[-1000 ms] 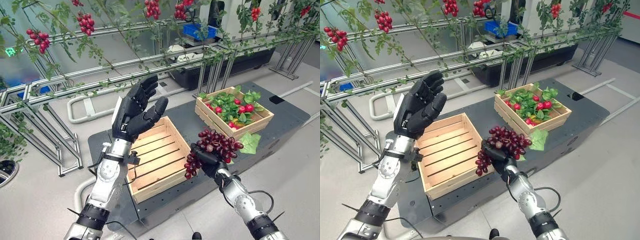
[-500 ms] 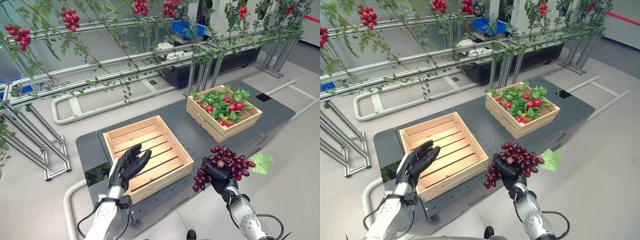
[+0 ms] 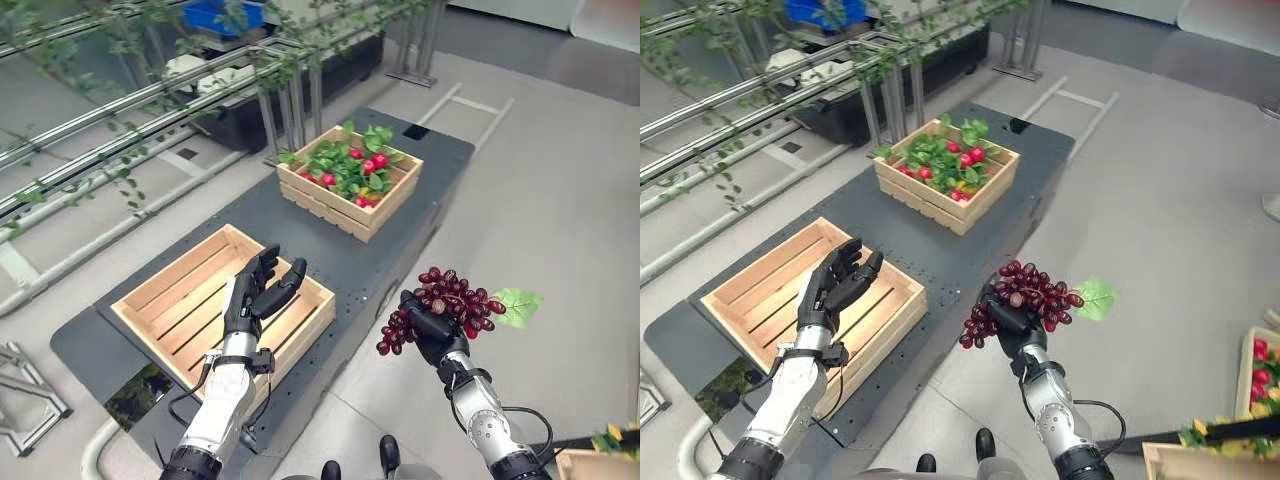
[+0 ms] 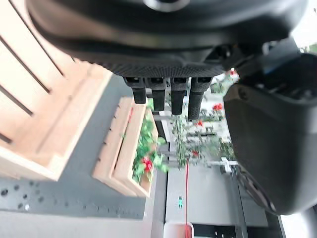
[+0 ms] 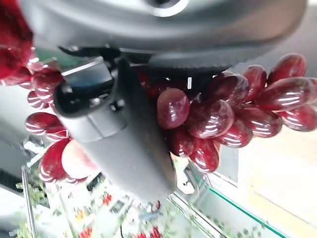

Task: Pick up the fruits from the basket on one side to the basket on the other side

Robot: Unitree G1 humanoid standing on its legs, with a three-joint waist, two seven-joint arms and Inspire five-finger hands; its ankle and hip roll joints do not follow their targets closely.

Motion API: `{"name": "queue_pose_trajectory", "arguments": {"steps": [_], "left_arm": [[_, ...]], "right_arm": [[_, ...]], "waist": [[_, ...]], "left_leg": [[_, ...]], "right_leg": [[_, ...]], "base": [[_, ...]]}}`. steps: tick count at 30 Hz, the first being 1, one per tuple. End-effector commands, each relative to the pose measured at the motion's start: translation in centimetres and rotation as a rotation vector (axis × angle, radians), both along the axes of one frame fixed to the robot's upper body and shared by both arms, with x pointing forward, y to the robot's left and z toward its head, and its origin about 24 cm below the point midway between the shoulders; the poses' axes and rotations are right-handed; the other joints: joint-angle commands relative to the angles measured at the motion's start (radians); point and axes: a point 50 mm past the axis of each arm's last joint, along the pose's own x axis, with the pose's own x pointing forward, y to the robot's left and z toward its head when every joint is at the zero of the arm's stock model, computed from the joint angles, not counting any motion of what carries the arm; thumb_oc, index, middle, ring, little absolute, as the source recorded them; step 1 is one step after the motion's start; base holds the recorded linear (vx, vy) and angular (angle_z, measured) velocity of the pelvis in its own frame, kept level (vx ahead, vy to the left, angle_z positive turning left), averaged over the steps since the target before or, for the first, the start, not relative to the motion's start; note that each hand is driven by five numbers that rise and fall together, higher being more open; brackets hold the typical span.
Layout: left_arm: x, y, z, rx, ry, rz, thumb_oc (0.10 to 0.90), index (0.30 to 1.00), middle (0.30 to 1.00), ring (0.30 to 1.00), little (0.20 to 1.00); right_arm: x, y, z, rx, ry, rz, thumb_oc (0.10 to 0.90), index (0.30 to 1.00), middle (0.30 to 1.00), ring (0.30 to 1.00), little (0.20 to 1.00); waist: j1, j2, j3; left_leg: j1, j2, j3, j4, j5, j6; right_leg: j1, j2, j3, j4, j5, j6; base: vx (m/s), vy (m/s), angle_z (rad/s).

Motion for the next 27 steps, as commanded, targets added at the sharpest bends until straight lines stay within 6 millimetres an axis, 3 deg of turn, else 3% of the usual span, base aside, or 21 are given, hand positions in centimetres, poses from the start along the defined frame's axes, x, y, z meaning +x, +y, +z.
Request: {"name": "queue_pose_trajectory", "arguments": {"steps": [1,5,8,10,11,13,14,15,17,19,20,21,23,27], "left_arm": [[1.3,-0.3,2.4,0.015,-0.151,-0.036,0.8,0.9,0.9,0.9,0.9],[1.2,-1.1,2.1,-0.022,-0.148,-0.097,0.8,0.9,0.9,0.9,0.9],[1.0,-1.5,2.1,-0.059,-0.153,-0.122,0.8,0.9,0.9,0.9,0.9],[0.6,-1.6,2.1,-0.056,-0.156,-0.125,0.8,0.9,0.9,0.9,0.9],[0.2,-1.4,2.0,-0.05,-0.149,-0.111,0.8,0.9,0.9,0.9,0.9],[-0.2,-0.7,2.0,-0.042,-0.136,-0.082,0.8,0.9,0.9,0.9,0.9],[-0.2,-0.6,1.9,-0.039,-0.131,-0.084,0.8,0.9,0.9,0.9,0.9],[-0.2,-0.4,1.6,-0.033,-0.099,-0.097,0.8,0.9,0.9,0.9,0.9],[-0.3,-0.3,1.3,-0.037,-0.074,-0.098,0.8,0.9,0.9,0.9,0.9],[-0.4,0.0,1.0,-0.055,-0.06,-0.076,0.8,0.9,0.9,0.9,0.9],[-0.4,0.0,0.8,-0.076,-0.05,-0.054,0.8,0.9,0.9,0.9,0.9],[-0.4,-0.1,0.4,-0.098,-0.028,-0.026,0.8,0.9,0.9,0.9,0.9],[0.0,-0.8,0.2,-0.161,-0.011,-0.001,0.8,0.9,0.9,0.9,0.9],[0.1,-1.9,0.0,-0.138,-0.007,-0.017,0.8,0.9,0.9,0.9,0.9]], "right_arm": [[2.7,-0.3,4.9,0.06,-0.289,-0.021,0.4,0.3,0.3,0.3,0.3],[1.7,0.7,3.2,0.111,-0.22,0.005,0.4,0.3,0.3,0.3,0.3],[0.8,1.2,1.8,0.133,-0.176,0.011,0.4,0.3,0.3,0.3,0.3],[0.4,1.5,1.3,0.142,-0.152,0.032,0.4,0.3,0.3,0.3,0.3],[0.3,2.1,1.0,0.146,-0.137,0.073,0.4,0.3,0.3,0.3,0.3],[0.2,3.0,0.7,0.144,-0.123,0.139,0.4,0.3,0.3,0.3,0.3],[0.2,3.1,0.7,0.143,-0.12,0.144,0.4,0.3,0.3,0.3,0.3],[-0.1,3.3,0.3,0.146,-0.101,0.151,0.4,0.3,0.3,0.3,0.3],[-0.5,3.6,-0.1,0.149,-0.081,0.168,0.4,0.3,0.3,0.3,0.3],[-0.9,4.1,-0.6,0.154,-0.06,0.198,0.4,0.3,0.3,0.3,0.3],[-1.2,4.4,-1.1,0.153,-0.044,0.212,0.4,0.3,0.3,0.3,0.3],[-1.3,4.5,-1.5,0.153,-0.021,0.222,0.4,0.3,0.3,0.3,0.3],[-0.7,5.1,-1.1,0.153,-0.025,0.249,0.4,0.3,0.3,0.3,0.3],[-1.0,4.7,-1.5,0.139,-0.002,0.27,0.4,0.3,0.3,0.3,0.3]], "waist": [[-0.014,-0.006,-0.033],[-0.032,-0.007,-0.006],[-0.036,-0.008,0.014],[-0.029,-0.005,0.027],[-0.014,-0.001,0.04],[0.009,0.017,0.052],[0.011,0.021,0.052],[0.008,0.034,0.045],[0.009,0.036,0.033],[0.017,0.016,0.025],[0.03,0.004,0.015],[0.038,0.0,0.007],[0.035,-0.006,0.006],[0.034,-0.012,-0.007]], "left_leg": [[-0.015,0.036,-0.018,0.03,-0.143,-0.052],[-0.018,0.02,-0.01,0.026,-0.145,-0.04],[-0.016,0.013,0.014,0.016,-0.142,-0.038],[-0.008,0.016,0.043,0.004,-0.136,-0.043],[0.0,0.022,0.091,0.002,-0.135,-0.047],[0.005,0.037,0.148,0.002,-0.13,-0.041],[0.004,0.039,0.152,0.002,-0.129,-0.038],[-0.007,0.046,0.151,0.002,-0.121,-0.026],[-0.022,0.051,0.151,0.007,-0.11,-0.02],[-0.036,0.049,0.16,0.039,-0.118,-0.035],[-0.054,0.057,0.172,0.064,-0.117,-0.057],[-0.066,0.069,0.186,0.066,-0.109,-0.078],[-0.096,0.085,0.202,0.069,-0.08,-0.096],[-0.102,0.086,0.203,0.052,-0.066,-0.11]], "right_leg": [[0.006,0.007,0.019,0.017,-0.052,0.014],[-0.049,-0.004,0.032,0.007,0.006,0.041],[-0.085,-0.015,-0.004,0.002,0.047,0.054],[-0.093,-0.021,-0.077,0.013,0.061,0.059],[-0.107,-0.042,-0.197,0.094,0.069,0.069],[-0.119,-0.08,-0.303,0.249,0.035,0.058],[-0.12,-0.085,-0.306,0.293,0.019,0.052],[-0.119,-0.082,-0.284,0.44,-0.054,0.029],[-0.091,-0.068,-0.289,0.529,-0.137,0.007],[-0.017,-0.055,-0.301,0.479,-0.209,0.01],[0.059,-0.036,-0.316,0.296,-0.23,-0.012],[0.103,-0.023,-0.312,0.204,-0.236,-0.017],[0.111,0.017,-0.267,0.128,-0.208,-0.039],[0.148,0.028,-0.282,0.055,-0.197,-0.059]], "base": [[-0.14,0.101,-0.13],[-0.19,0.11,-0.1],[-0.16,0.074,-0.16],[-0.16,0.055,-0.36],[-0.16,0.075,-0.73],[-0.17,0.1,-0.99],[-0.15,0.071,-1.04],[-0.1,0.02,-1.01],[-0.09,-0.061,-0.51],[0.0,-0.17,-0.13],[0.02,-0.247,-0.19],[-0.03,-0.221,-0.26],[-0.11,-0.172,-0.56],[-0.04,-0.12,-0.44]]}}
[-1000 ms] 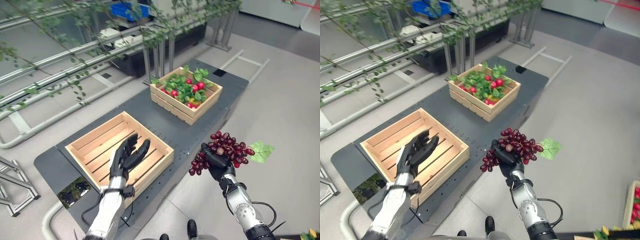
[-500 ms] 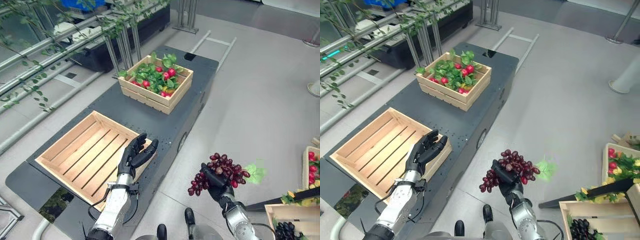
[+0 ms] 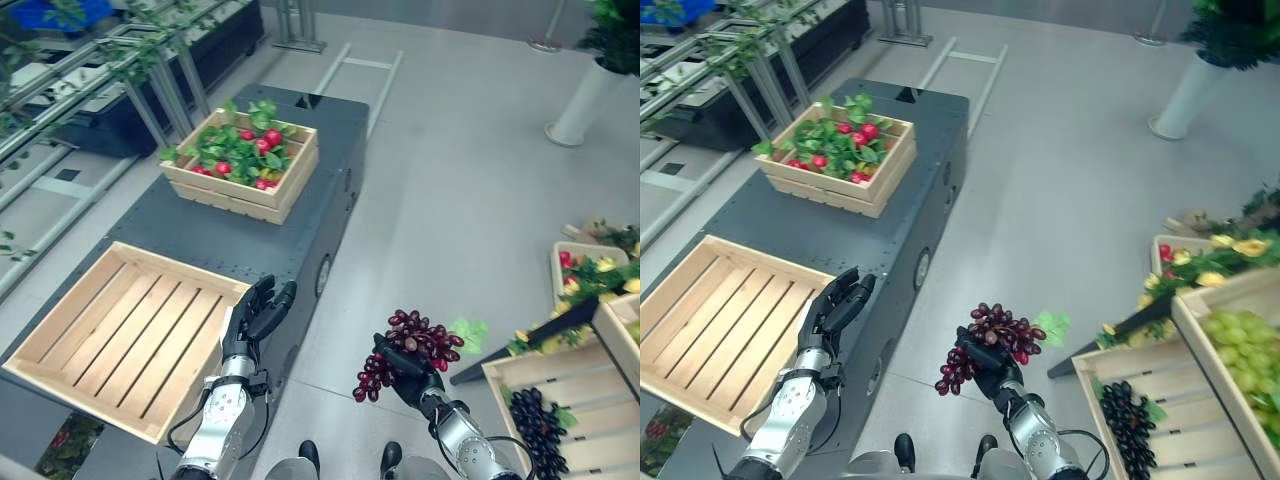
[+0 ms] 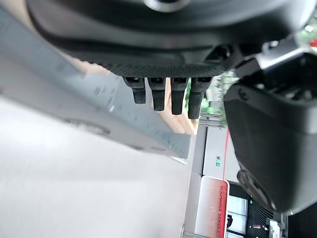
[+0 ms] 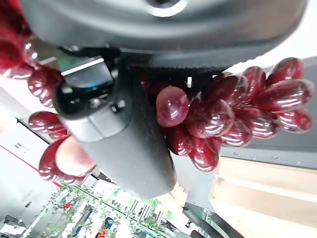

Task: Pick up the fruits from the basket on one side to the basket on the other side

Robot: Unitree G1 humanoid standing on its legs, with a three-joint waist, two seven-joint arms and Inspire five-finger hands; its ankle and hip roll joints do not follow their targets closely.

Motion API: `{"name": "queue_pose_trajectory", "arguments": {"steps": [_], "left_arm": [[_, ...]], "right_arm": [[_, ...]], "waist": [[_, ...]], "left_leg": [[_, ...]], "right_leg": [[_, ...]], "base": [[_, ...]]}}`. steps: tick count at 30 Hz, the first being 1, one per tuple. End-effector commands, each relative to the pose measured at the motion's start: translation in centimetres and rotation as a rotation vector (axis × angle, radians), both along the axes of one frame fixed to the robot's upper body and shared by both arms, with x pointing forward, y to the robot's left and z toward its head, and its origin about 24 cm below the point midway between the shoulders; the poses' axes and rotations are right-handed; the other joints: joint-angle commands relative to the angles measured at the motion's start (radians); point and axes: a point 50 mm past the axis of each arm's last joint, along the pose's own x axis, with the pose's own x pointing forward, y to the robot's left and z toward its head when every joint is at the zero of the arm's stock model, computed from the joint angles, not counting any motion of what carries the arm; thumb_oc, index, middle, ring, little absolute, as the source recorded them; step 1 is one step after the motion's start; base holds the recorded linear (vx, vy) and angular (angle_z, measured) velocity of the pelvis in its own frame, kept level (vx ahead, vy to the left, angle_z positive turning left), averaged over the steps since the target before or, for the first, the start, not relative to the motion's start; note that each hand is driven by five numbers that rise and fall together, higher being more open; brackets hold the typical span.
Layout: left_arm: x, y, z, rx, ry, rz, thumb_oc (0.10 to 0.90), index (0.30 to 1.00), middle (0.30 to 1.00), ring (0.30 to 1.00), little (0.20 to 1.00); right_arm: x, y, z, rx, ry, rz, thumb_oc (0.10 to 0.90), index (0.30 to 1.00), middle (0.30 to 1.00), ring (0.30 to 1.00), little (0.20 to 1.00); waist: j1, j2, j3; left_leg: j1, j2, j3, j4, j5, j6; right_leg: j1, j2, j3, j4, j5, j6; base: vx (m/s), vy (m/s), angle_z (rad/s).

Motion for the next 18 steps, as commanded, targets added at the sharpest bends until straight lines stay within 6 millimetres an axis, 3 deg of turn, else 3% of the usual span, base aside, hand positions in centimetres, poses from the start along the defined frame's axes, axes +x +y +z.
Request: {"name": "queue_pose_trajectory", "arguments": {"steps": [1,5,7,8,10,11,13,14,15,18], "left_arm": [[2.4,-1.7,3.8,-0.009,-0.205,-0.037,0.8,0.9,0.9,0.9,0.9],[2.1,-1.8,3.9,-0.061,-0.216,-0.021,0.8,0.9,0.9,0.9,0.9],[1.9,-1.8,4.0,-0.078,-0.221,0.002,0.8,0.9,0.9,0.9,0.9],[1.8,-1.8,4.1,-0.082,-0.222,0.03,0.8,0.9,0.9,0.9,0.9],[1.5,-1.4,4.2,-0.082,-0.237,0.084,0.8,0.9,0.9,0.9,0.9],[1.3,-1.0,4.3,-0.07,-0.255,0.104,0.8,0.9,0.9,0.9,0.9],[1.1,-0.4,4.5,-0.063,-0.275,0.132,0.8,0.9,0.9,0.9,0.9],[1.3,-0.2,4.6,-0.043,-0.269,0.14,0.8,0.9,0.9,0.9,0.9],[1.7,-0.3,4.5,-0.037,-0.248,0.129,0.8,0.9,0.9,0.9,0.9],[2.9,-0.8,5.8,-0.001,-0.31,0.103,0.8,0.9,0.9,0.9,0.9]], "right_arm": [[2.5,1.3,3.2,0.085,-0.193,0.045,0.4,0.3,0.3,0.3,0.3],[1.2,1.6,2.3,0.106,-0.149,0.094,0.4,0.3,0.3,0.3,0.3],[0.8,1.5,2.0,0.095,-0.128,0.107,0.4,0.3,0.3,0.3,0.3],[0.9,1.4,1.9,0.086,-0.121,0.114,0.4,0.3,0.3,0.3,0.3],[1.3,1.5,2.1,0.09,-0.136,0.147,0.4,0.3,0.3,0.3,0.3],[1.5,1.6,2.2,0.101,-0.152,0.163,0.4,0.3,0.3,0.3,0.3],[1.8,2.1,2.4,0.104,-0.18,0.197,0.4,0.3,0.3,0.3,0.3],[1.8,2.6,2.5,0.099,-0.178,0.183,0.4,0.3,0.3,0.3,0.3],[2.1,2.5,2.7,0.096,-0.165,0.151,0.4,0.3,0.3,0.3,0.3],[2.7,2.9,3.9,0.168,-0.217,0.115,0.4,0.3,0.3,0.3,0.3]], "waist": [[-0.024,-0.013,-0.094],[-0.038,-0.015,-0.116],[-0.039,-0.032,-0.112],[-0.032,-0.047,-0.104],[-0.014,-0.057,-0.084],[-0.002,-0.049,-0.072],[0.015,-0.027,-0.067],[0.015,-0.007,-0.068],[0.002,0.001,-0.067],[-0.016,0.009,-0.063]], "left_leg": [[-0.1,-0.102,-0.05,0.014,-0.071,0.017],[-0.095,-0.115,-0.044,0.05,-0.098,0.021],[-0.131,-0.125,-0.05,0.199,-0.151,0.019],[-0.173,-0.126,-0.077,0.323,-0.202,0.02],[-0.206,-0.132,-0.161,0.451,-0.252,0.043],[-0.214,-0.143,-0.239,0.453,-0.243,0.052],[-0.161,-0.17,-0.357,0.29,-0.214,0.065],[-0.136,-0.176,-0.382,0.208,-0.184,0.07],[-0.122,-0.158,-0.354,0.172,-0.163,0.068],[-0.118,-0.165,-0.369,0.091,-0.12,0.061]], "right_leg": [[0.057,0.007,-0.007,-0.034,-0.06,-0.003],[0.05,0.014,-0.002,-0.048,-0.053,-0.016],[0.047,-0.001,0.007,-0.036,-0.047,-0.021],[0.04,-0.018,0.023,-0.024,-0.038,-0.025],[0.014,-0.032,0.068,0.031,-0.043,-0.03],[-0.011,-0.024,0.115,0.089,-0.063,-0.035],[-0.044,-0.014,0.159,0.14,-0.088,-0.027],[-0.078,-0.011,0.162,0.183,-0.103,-0.013],[-0.099,-0.018,0.156,0.187,-0.092,0.002],[-0.129,-0.028,0.168,0.125,-0.031,0.029]], "base": [[-0.05,-0.076,-0.14],[-0.05,-0.022,-0.06],[-0.09,0.04,0.04],[-0.11,0.079,0.0],[-0.16,0.199,-0.43],[-0.15,0.242,-0.94],[-0.16,0.297,-1.17],[-0.21,0.331,-1.4],[-0.19,0.235,-1.19],[-0.26,0.196,-0.86]]}}
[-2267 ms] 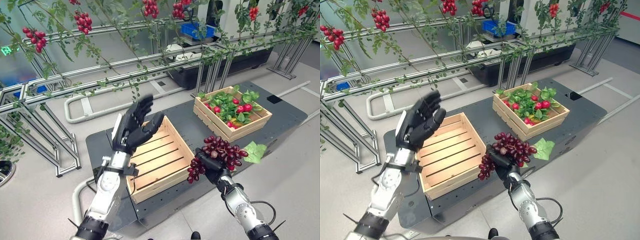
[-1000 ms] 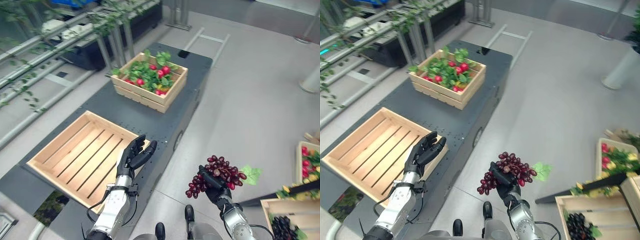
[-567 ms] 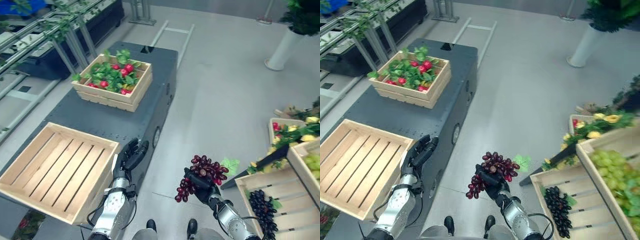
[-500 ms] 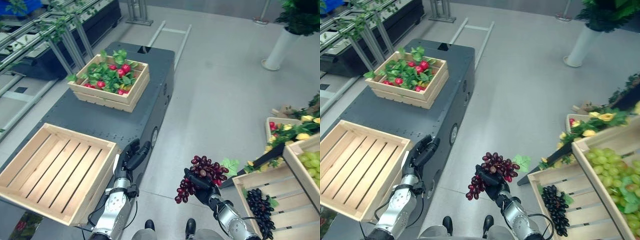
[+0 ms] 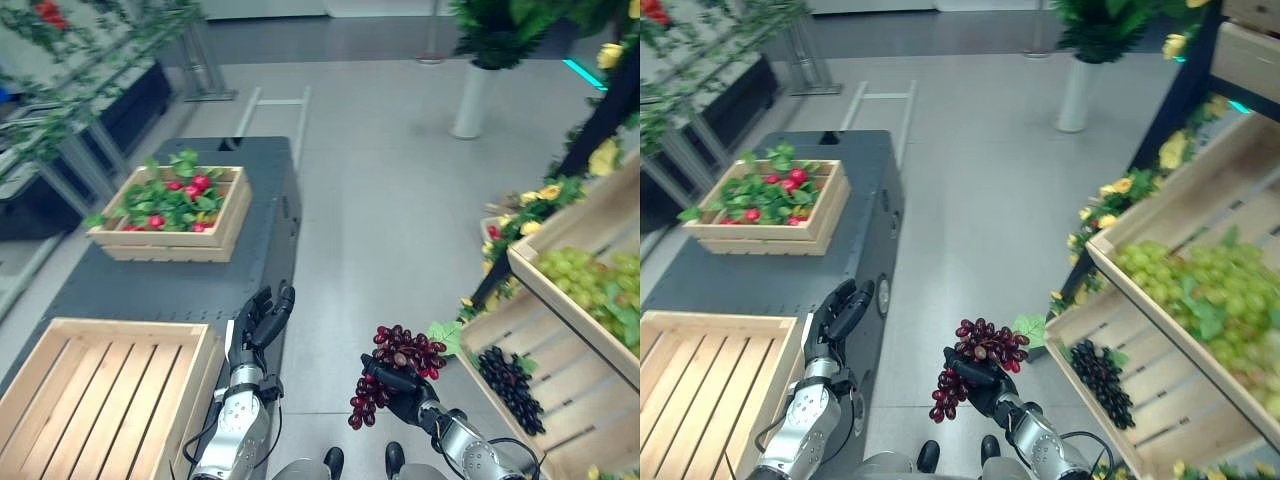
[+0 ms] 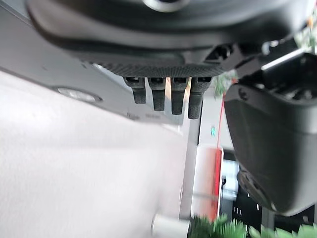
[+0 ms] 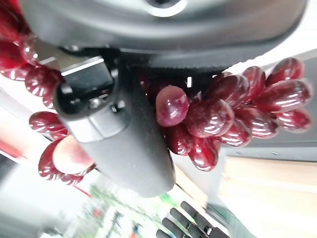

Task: Pick up the fruits from the basket on one side to the basket on the other side

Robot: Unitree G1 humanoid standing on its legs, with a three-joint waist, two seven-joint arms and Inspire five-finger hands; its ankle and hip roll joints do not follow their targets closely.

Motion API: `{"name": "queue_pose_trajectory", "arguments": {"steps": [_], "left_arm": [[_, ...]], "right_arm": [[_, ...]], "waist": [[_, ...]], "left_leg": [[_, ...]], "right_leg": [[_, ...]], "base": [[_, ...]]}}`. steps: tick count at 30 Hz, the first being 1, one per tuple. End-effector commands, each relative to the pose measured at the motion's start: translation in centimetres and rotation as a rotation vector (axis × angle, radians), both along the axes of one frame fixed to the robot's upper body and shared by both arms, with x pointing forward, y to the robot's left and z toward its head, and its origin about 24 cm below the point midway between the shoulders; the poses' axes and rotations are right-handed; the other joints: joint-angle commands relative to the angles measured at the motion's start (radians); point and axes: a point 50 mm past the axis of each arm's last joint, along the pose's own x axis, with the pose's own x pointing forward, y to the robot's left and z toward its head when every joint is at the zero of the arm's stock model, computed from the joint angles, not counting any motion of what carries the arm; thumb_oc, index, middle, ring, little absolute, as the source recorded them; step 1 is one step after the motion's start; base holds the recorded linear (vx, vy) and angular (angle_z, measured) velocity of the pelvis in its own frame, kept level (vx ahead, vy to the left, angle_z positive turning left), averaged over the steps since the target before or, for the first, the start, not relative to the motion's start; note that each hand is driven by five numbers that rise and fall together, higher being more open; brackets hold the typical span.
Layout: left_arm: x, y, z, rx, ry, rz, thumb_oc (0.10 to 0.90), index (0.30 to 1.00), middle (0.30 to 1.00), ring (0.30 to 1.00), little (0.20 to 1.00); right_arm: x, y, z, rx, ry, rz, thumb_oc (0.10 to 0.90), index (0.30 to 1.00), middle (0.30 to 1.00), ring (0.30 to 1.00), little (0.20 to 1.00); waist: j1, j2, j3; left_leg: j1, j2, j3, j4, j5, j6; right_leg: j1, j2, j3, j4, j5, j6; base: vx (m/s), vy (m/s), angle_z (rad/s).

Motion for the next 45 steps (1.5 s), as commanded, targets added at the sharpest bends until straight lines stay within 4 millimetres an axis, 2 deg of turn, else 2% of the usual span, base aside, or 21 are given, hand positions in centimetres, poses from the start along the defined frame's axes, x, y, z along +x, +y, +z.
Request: {"name": "queue_pose_trajectory", "arguments": {"steps": [1,5,7,8,9,10,11,14,17,18,20,22,26,30,31,32,33,35,40,42,45], "left_arm": [[3.5,-0.9,6.0,0.038,-0.322,-0.034,0.8,0.9,0.9,0.9,0.9],[3.7,-1.3,5.2,0.061,-0.264,-0.011,0.8,0.9,0.9,0.9,0.9],[3.6,-1.4,4.6,0.075,-0.232,0.008,0.8,0.9,0.9,0.9,0.9],[3.2,-1.2,4.0,0.088,-0.196,0.036,0.8,0.9,0.9,0.9,0.9],[3.0,-1.0,3.7,0.093,-0.183,0.054,0.8,0.9,0.9,0.9,0.9],[2.3,-0.2,3.3,0.107,-0.163,0.095,0.8,0.9,0.9,0.9,0.9],[2.0,0.4,3.0,0.11,-0.147,0.109,0.8,0.9,0.9,0.9,0.9],[1.6,1.3,2.3,0.098,-0.101,0.144,0.8,0.9,0.9,0.9,0.9],[1.5,1.6,2.1,0.093,-0.085,0.164,0.8,0.9,0.9,0.9,0.9],[1.5,1.7,1.9,0.088,-0.078,0.179,0.8,0.9,0.9,0.9,0.9],[1.3,1.6,1.4,0.082,-0.045,0.213,0.8,0.9,0.9,0.9,0.9],[1.4,1.3,1.2,0.042,-0.04,0.226,0.8,0.9,0.9,0.9,0.9],[0.8,0.7,0.5,0.033,-0.012,0.21,0.8,0.9,0.9,0.9,0.9],[-0.2,0.5,0.0,0.004,0.003,0.197,0.8,0.9,0.9,0.9,0.9],[-0.6,0.2,-0.1,-0.018,0.009,0.18,0.8,0.9,0.9,0.9,0.9],[-0.6,0.1,-0.2,-0.023,0.012,0.175,0.8,0.9,0.9,0.9,0.9],[-0.6,-0.2,-0.1,-0.028,0.009,0.16,0.8,0.9,0.9,0.9,0.9],[-0.3,-0.4,0.2,-0.012,0.001,0.13,0.8,0.9,0.9,0.9,0.9],[1.8,-0.4,1.9,-0.008,-0.094,0.133,0.8,0.9,0.9,0.9,0.9],[2.8,-0.3,3.4,-0.004,-0.169,0.133,0.8,0.9,0.9,0.9,0.9],[3.4,-0.3,4.3,0.012,-0.194,0.132,0.8,0.9,0.9,0.9,0.9]], "right_arm": [[3.9,2.2,4.9,0.164,-0.276,-0.019,0.4,0.3,0.3,0.3,0.3],[3.1,2.3,4.0,0.148,-0.232,-0.045,0.4,0.3,0.3,0.3,0.3],[3.0,2.2,3.6,0.153,-0.215,-0.045,0.4,0.3,0.3,0.3,0.3],[3.1,2.4,3.5,0.16,-0.203,-0.038,0.4,0.3,0.3,0.3,0.3],[3.1,2.6,3.6,0.164,-0.199,-0.026,0.4,0.3,0.3,0.3,0.3],[2.9,3.3,3.6,0.172,-0.191,0.013,0.4,0.3,0.3,0.3,0.3],[2.6,3.6,3.4,0.174,-0.182,0.03,0.4,0.3,0.3,0.3,0.3],[1.6,3.6,2.7,0.178,-0.153,0.028,0.4,0.3,0.3,0.3,0.3],[1.1,3.7,2.1,0.192,-0.12,0.013,0.4,0.3,0.3,0.3,0.3],[0.9,3.8,1.8,0.199,-0.111,0.015,0.4,0.3,0.3,0.3,0.3],[0.8,3.8,1.5,0.194,-0.085,0.013,0.4,0.3,0.3,0.3,0.3],[1.5,3.9,2.1,0.2,-0.103,0.021,0.4,0.3,0.3,0.3,0.3],[1.7,2.7,1.8,0.156,-0.088,-0.002,0.4,0.3,0.3,0.3,0.3],[1.4,2.1,1.9,0.123,-0.108,-0.014,0.4,0.3,0.3,0.3,0.3],[1.4,1.4,1.9,0.088,-0.122,-0.027,0.4,0.3,0.3,0.3,0.3],[1.4,1.3,2.0,0.08,-0.126,-0.032,0.4,0.3,0.3,0.3,0.3],[1.7,1.2,2.2,0.071,-0.137,-0.04,0.4,0.3,0.3,0.3,0.3],[2.8,1.2,2.9,0.057,-0.181,-0.055,0.4,0.3,0.3,0.3,0.3],[5.2,0.5,5.4,0.051,-0.312,-0.102,0.4,0.3,0.3,0.3,0.3],[6.9,0.6,7.4,0.041,-0.412,-0.1,0.4,0.3,0.3,0.3,0.3],[8.5,0.3,9.2,0.023,-0.488,-0.112,0.4,0.3,0.3,0.3,0.3]], "waist": [[-0.026,0.009,0.005],[-0.063,0.013,-0.009],[-0.061,0.012,-0.014],[-0.05,0.015,-0.015],[-0.043,0.018,-0.015],[-0.022,0.03,-0.011],[-0.015,0.043,-0.007],[-0.008,0.053,-0.016],[0.005,0.036,-0.03],[0.016,0.024,-0.037],[0.026,0.01,-0.05],[0.016,0.008,-0.048],[0.006,0.001,-0.053],[-0.008,-0.02,-0.045],[-0.007,-0.028,-0.029],[-0.006,-0.027,-0.024],[-0.001,-0.021,-0.018],[-0.001,-0.003,0.001],[-0.019,0.016,0.103],[-0.014,0.02,0.158],[-0.013,0.02,0.189]], "left_leg": [[0.035,0.01,0.038,-0.032,-0.101,-0.015],[0.063,-0.007,0.086,-0.08,-0.117,-0.005],[0.074,-0.01,0.11,-0.102,-0.115,-0.004],[0.087,-0.004,0.145,-0.117,-0.113,-0.007],[0.092,0.0,0.168,-0.12,-0.113,-0.008],[0.102,0.016,0.229,-0.126,-0.112,-0.006],[0.118,0.028,0.253,-0.132,-0.116,-0.003],[0.09,0.039,0.253,-0.108,-0.106,0.015],[0.065,0.045,0.241,-0.08,-0.106,0.01],[0.059,0.055,0.247,-0.072,-0.101,-0.006],[0.055,0.078,0.291,-0.081,-0.092,-0.036],[0.056,0.1,0.325,-0.099,-0.062,-0.056],[0.055,0.114,0.326,-0.102,-0.053,-0.079],[-0.004,0.108,0.328,0.043,-0.094,-0.085],[-0.057,0.096,0.299,0.145,-0.127,-0.085],[-0.069,0.093,0.282,0.153,-0.121,-0.087],[-0.076,0.087,0.243,0.119,-0.095,-0.09],[-0.055,0.096,0.25,0.085,-0.096,-0.075],[-0.135,0.11,0.296,0.248,-0.17,-0.066],[-0.237,0.117,0.322,0.382,-0.212,-0.063],[-0.318,0.129,0.33,0.496,-0.262,-0.046]], "right_leg": [[0.009,0.006,-0.038,0.062,-0.075,-0.011],[-0.012,-0.007,-0.003,-0.08,0.034,0.029],[-0.023,-0.012,-0.035,-0.109,0.063,0.045],[-0.034,-0.018,-0.104,-0.091,0.063,0.052],[-0.044,-0.029,-0.15,-0.061,0.065,0.055],[-0.06,-0.064,-0.253,0.06,0.05,0.051],[-0.052,-0.089,-0.281,0.179,-0.001,0.043],[-0.019,-0.121,-0.264,0.355,-0.099,-0.001],[0.059,-0.121,-0.269,0.286,-0.138,-0.006],[0.132,-0.102,-0.283,0.154,-0.152,-0.008],[0.183,-0.075,-0.291,-0.022,-0.121,0.008],[0.177,-0.041,-0.274,-0.076,-0.093,-0.007],[0.188,-0.012,-0.265,-0.12,-0.088,-0.033],[0.178,-0.004,-0.235,-0.121,-0.087,-0.053],[0.182,-0.007,-0.218,-0.117,-0.08,-0.059],[0.179,-0.006,-0.211,-0.108,-0.082,-0.059],[0.168,-0.003,-0.201,-0.085,-0.091,-0.058],[0.118,-0.011,-0.219,0.017,-0.135,-0.057],[-0.018,-0.046,-0.246,0.2,-0.19,-0.057],[-0.122,-0.075,-0.261,0.328,-0.221,-0.06],[-0.22,-0.105,-0.257,0.483,-0.269,-0.071]], "base": [[-0.11,0.153,-0.04],[-0.12,0.206,-0.2],[-0.12,0.126,-0.21],[-0.11,0.081,-0.32],[-0.17,0.116,-0.69],[-0.13,0.124,-1.07],[-0.13,0.12,-1.2],[-0.1,-0.034,-0.93],[-0.03,-0.194,-0.28],[-0.03,-0.348,-0.09],[-0.05,-0.35,-0.27],[-0.09,-0.266,-0.43],[-0.02,-0.229,-0.25],[-0.03,-0.119,-0.09],[-0.04,-0.04,-0.19],[-0.05,0.011,-0.11],[-0.04,0.111,-0.17],[-0.03,0.123,-0.38],[-0.13,0.112,-0.48],[-0.27,0.102,-0.41],[-0.12,0.077,-0.15]]}}
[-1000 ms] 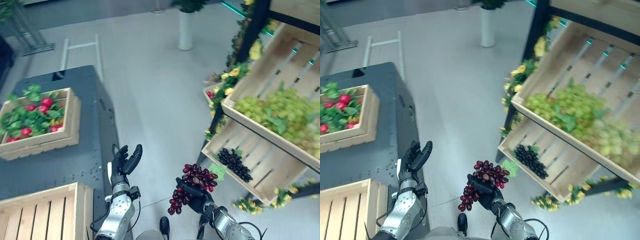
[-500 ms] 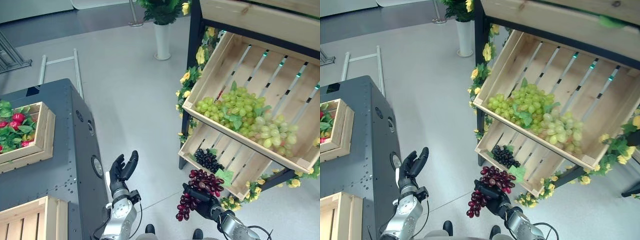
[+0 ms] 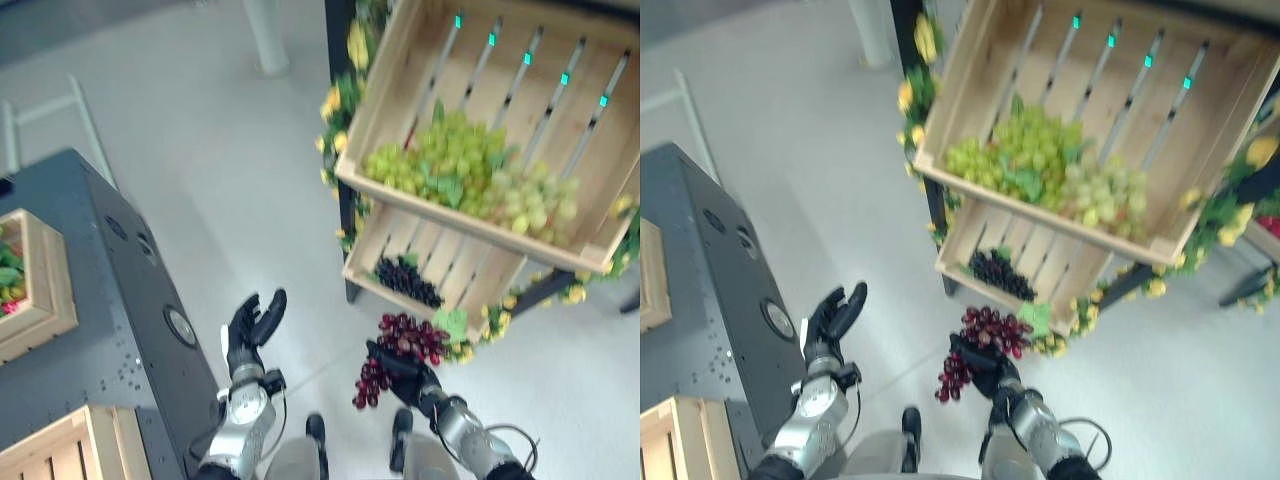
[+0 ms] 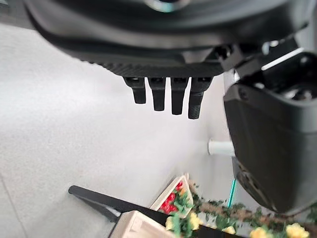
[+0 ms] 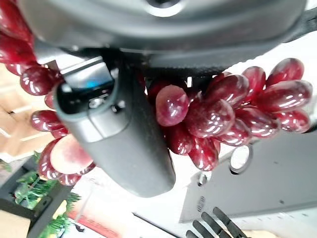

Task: Pick up the fruits from the basket on one side to the basket on the other side

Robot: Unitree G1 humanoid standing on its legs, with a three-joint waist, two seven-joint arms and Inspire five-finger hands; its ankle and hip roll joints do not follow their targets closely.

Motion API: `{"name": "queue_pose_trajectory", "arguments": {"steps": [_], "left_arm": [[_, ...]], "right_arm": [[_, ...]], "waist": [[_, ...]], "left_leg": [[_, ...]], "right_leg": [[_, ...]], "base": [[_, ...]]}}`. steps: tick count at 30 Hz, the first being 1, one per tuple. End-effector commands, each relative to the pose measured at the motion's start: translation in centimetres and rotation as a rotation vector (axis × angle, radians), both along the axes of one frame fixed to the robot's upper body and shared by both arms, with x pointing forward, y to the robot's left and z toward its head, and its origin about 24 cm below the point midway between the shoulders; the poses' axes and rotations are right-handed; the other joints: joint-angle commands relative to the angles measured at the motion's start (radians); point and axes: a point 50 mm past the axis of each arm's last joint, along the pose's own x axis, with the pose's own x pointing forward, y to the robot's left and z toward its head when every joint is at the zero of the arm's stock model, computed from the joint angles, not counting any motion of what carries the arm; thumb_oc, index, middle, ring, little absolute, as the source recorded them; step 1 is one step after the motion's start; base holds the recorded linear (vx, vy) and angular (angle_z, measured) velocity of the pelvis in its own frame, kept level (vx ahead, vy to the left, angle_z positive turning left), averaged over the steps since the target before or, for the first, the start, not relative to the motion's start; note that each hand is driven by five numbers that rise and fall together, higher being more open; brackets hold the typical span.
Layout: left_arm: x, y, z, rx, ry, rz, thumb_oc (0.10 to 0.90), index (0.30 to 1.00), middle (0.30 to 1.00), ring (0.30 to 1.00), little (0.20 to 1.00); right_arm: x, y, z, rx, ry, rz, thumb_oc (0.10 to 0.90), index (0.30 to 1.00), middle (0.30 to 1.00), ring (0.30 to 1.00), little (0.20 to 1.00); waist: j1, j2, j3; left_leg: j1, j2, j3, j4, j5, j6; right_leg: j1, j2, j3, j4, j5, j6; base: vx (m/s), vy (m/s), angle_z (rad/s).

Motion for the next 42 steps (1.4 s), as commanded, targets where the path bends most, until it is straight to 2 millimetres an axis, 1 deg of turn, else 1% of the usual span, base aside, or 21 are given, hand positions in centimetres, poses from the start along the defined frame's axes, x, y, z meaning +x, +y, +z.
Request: {"name": "queue_pose_trajectory", "arguments": {"steps": [1,2,3,4,7,9,10,13,14,16,17,18,20,22,24,29,35,37,39,41,42], "left_arm": [[0.5,0.5,3.2,0.01,-0.184,0.026,0.8,0.9,0.9,0.9,0.9],[0.8,0.4,3.2,-0.001,-0.179,0.026,0.8,0.9,0.9,0.9,0.9],[0.8,0.3,3.3,-0.001,-0.179,0.024,0.8,0.9,0.9,0.9,0.9],[1.0,0.2,3.4,-0.002,-0.185,0.016,0.8,0.9,0.9,0.9,0.9],[1.3,-0.5,3.6,-0.007,-0.194,-0.013,0.8,0.9,0.9,0.9,0.9],[1.4,-0.7,3.7,-0.005,-0.198,-0.028,0.8,0.9,0.9,0.9,0.9],[1.5,-0.9,3.9,-0.008,-0.204,-0.047,0.8,0.9,0.9,0.9,0.9],[1.5,-0.9,4.0,-0.003,-0.212,-0.095,0.8,0.9,0.9,0.9,0.9],[1.5,-0.9,4.1,0.002,-0.213,-0.113,0.8,0.9,0.9,0.9,0.9],[1.6,-1.0,4.2,-0.001,-0.213,-0.126,0.8,0.9,0.9,0.9,0.9],[1.6,-1.1,4.3,-0.002,-0.215,-0.144,0.8,0.9,0.9,0.9,0.9],[1.6,-1.1,4.4,-0.002,-0.216,-0.149,0.8,0.9,0.9,0.9,0.9],[1.5,-1.1,4.5,0.003,-0.215,-0.167,0.8,0.9,0.9,0.9,0.9],[1.3,-0.8,4.5,0.01,-0.213,-0.191,0.8,0.9,0.9,0.9,0.9],[1.2,-0.6,4.5,0.017,-0.211,-0.2,0.8,0.9,0.9,0.9,0.9],[1.0,0.4,4.7,0.039,-0.211,-0.226,0.8,0.9,0.9,0.9,0.9],[0.8,0.8,5.0,0.067,-0.224,-0.251,0.8,0.9,0.9,0.9,0.9],[0.6,0.8,4.9,0.073,-0.225,-0.257,0.8,0.9,0.9,0.9,0.9],[0.5,0.8,4.9,0.069,-0.221,-0.259,0.8,0.9,0.9,0.9,0.9],[0.4,0.7,4.9,0.065,-0.22,-0.26,0.8,0.9,0.9,0.9,0.9],[0.4,0.7,4.8,0.057,-0.219,-0.26,0.8,0.9,0.9,0.9,0.9]], "right_arm": [[3.4,1.4,6.5,0.102,-0.321,-0.036,0.4,0.3,0.3,0.3,0.3],[4.1,1.4,7.6,0.104,-0.359,-0.043,0.4,0.3,0.3,0.3,0.3],[4.3,1.3,8.0,0.105,-0.374,-0.046,0.4,0.3,0.3,0.3,0.3],[5.0,1.0,9.2,0.108,-0.418,-0.059,0.4,0.3,0.3,0.3,0.3],[6.8,-0.1,12.6,0.101,-0.546,-0.105,0.4,0.3,0.3,0.3,0.3],[7.5,-0.4,14.2,0.082,-0.593,-0.119,0.4,0.3,0.3,0.3,0.3],[8.4,-1.1,16.4,0.055,-0.654,-0.128,0.4,0.3,0.3,0.3,0.3],[9.9,-3.4,20.1,0.004,-0.757,-0.168,0.4,0.3,0.3,0.3,0.3],[10.6,-4.6,22.4,-0.028,-0.806,-0.205,0.4,0.3,0.3,0.3,0.3],[11.3,-5.8,24.3,-0.045,-0.837,-0.243,0.4,0.3,0.3,0.3,0.3],[11.9,-7.2,26.5,-0.062,-0.874,-0.285,0.4,0.3,0.3,0.3,0.3],[12.0,-7.5,27.1,-0.067,-0.882,-0.297,0.4,0.3,0.3,0.3,0.3],[12.4,-8.7,29.0,-0.078,-0.9,-0.335,0.4,0.3,0.3,0.3,0.3],[12.8,-10.5,31.4,-0.089,-0.915,-0.387,0.4,0.3,0.3,0.3,0.3],[13.0,-11.4,32.5,-0.101,-0.912,-0.411,0.4,0.3,0.3,0.3,0.3],[13.3,-14.2,35.4,-0.237,-0.853,-0.48,0.4,0.3,0.3,0.3,0.3],[13.1,-17.0,36.6,-0.358,-0.755,-0.56,0.4,0.3,0.3,0.3,0.3],[12.8,-18.0,37.4,-0.408,-0.743,-0.631,0.4,0.3,0.3,0.3,0.3],[12.6,-18.4,37.9,-0.438,-0.745,-0.674,0.4,0.3,0.3,0.3,0.3],[12.3,-18.9,38.4,-0.492,-0.74,-0.721,0.4,0.3,0.3,0.3,0.3],[12.1,-19.3,38.8,-0.59,-0.719,-0.777,0.4,0.3,0.3,0.3,0.3]], "waist": [[0.004,-0.003,0.022],[0.005,-0.004,0.035],[0.005,-0.005,0.038],[0.006,-0.005,0.049],[0.013,0.0,0.082],[0.018,0.002,0.091],[0.026,0.006,0.105],[0.045,0.016,0.124],[0.056,0.021,0.133],[0.067,0.026,0.138],[0.081,0.032,0.139],[0.085,0.034,0.139],[0.099,0.04,0.139],[0.117,0.046,0.139],[0.127,0.049,0.139],[0.158,0.052,0.139],[0.18,0.056,0.139],[0.186,0.06,0.139],[0.188,0.063,0.139],[0.189,0.066,0.139],[0.189,0.069,0.139]], "left_leg": [[-0.103,-0.02,-0.008,0.244,-0.182,0.021],[-0.132,-0.021,-0.017,0.282,-0.199,0.027],[-0.14,-0.022,-0.019,0.292,-0.203,0.03],[-0.161,-0.023,-0.022,0.317,-0.213,0.034],[-0.21,-0.029,-0.041,0.366,-0.225,0.039],[-0.231,-0.033,-0.048,0.385,-0.228,0.041],[-0.257,-0.039,-0.053,0.412,-0.233,0.047],[-0.294,-0.048,-0.066,0.459,-0.244,0.056],[-0.317,-0.052,-0.072,0.484,-0.249,0.061],[-0.336,-0.056,-0.077,0.5,-0.251,0.065],[-0.361,-0.062,-0.083,0.515,-0.253,0.07],[-0.366,-0.064,-0.085,0.518,-0.253,0.071],[-0.384,-0.07,-0.09,0.529,-0.254,0.074],[-0.411,-0.076,-0.097,0.553,-0.257,0.079],[-0.423,-0.079,-0.102,0.564,-0.258,0.081],[-0.47,-0.085,-0.118,0.601,-0.259,0.087],[-0.493,-0.092,-0.129,0.595,-0.25,0.094],[-0.502,-0.093,-0.134,0.593,-0.247,0.095],[-0.504,-0.094,-0.135,0.59,-0.245,0.096],[-0.508,-0.095,-0.135,0.588,-0.243,0.096],[-0.511,-0.096,-0.136,0.584,-0.241,0.095]], "right_leg": [[0.003,-0.011,-0.03,0.241,-0.2,-0.06],[-0.026,-0.017,-0.025,0.278,-0.212,-0.066],[-0.033,-0.017,-0.024,0.287,-0.216,-0.068],[-0.054,-0.021,-0.024,0.311,-0.223,-0.072],[-0.097,-0.024,-0.027,0.363,-0.234,-0.084],[-0.118,-0.029,-0.03,0.384,-0.238,-0.086],[-0.146,-0.038,-0.034,0.419,-0.244,-0.09],[-0.185,-0.053,-0.04,0.477,-0.259,-0.097],[-0.207,-0.059,-0.045,0.505,-0.266,-0.101],[-0.227,-0.064,-0.05,0.524,-0.27,-0.105],[-0.251,-0.069,-0.057,0.544,-0.275,-0.109],[-0.256,-0.069,-0.059,0.548,-0.276,-0.11],[-0.272,-0.069,-0.064,0.561,-0.279,-0.113],[-0.295,-0.072,-0.072,0.584,-0.285,-0.118],[-0.305,-0.073,-0.076,0.595,-0.287,-0.122],[-0.344,-0.08,-0.089,0.63,-0.288,-0.131],[-0.37,-0.085,-0.097,0.632,-0.28,-0.132],[-0.379,-0.088,-0.1,0.633,-0.278,-0.134],[-0.382,-0.089,-0.101,0.634,-0.278,-0.135],[-0.387,-0.09,-0.102,0.634,-0.279,-0.136],[-0.391,-0.09,-0.101,0.633,-0.277,-0.135]], "base": [[-0.07,0.036,-0.04],[-0.06,0.031,-0.05],[-0.05,0.018,-0.06],[-0.06,0.004,0.04],[-0.04,-0.014,0.08],[-0.02,-0.019,0.08],[-0.03,-0.02,0.11],[-0.01,-0.006,0.03],[0.02,-0.034,0.05],[0.01,-0.039,0.09],[0.02,-0.041,0.13],[0.03,-0.051,0.22],[0.03,-0.04,0.17],[0.04,-0.041,0.11],[0.04,-0.032,0.05],[0.05,-0.036,0.15],[0.02,-0.035,0.07],[0.0,-0.012,0.07],[0.0,0.012,0.08],[-0.01,0.017,0.08],[-0.03,0.025,0.03]]}}
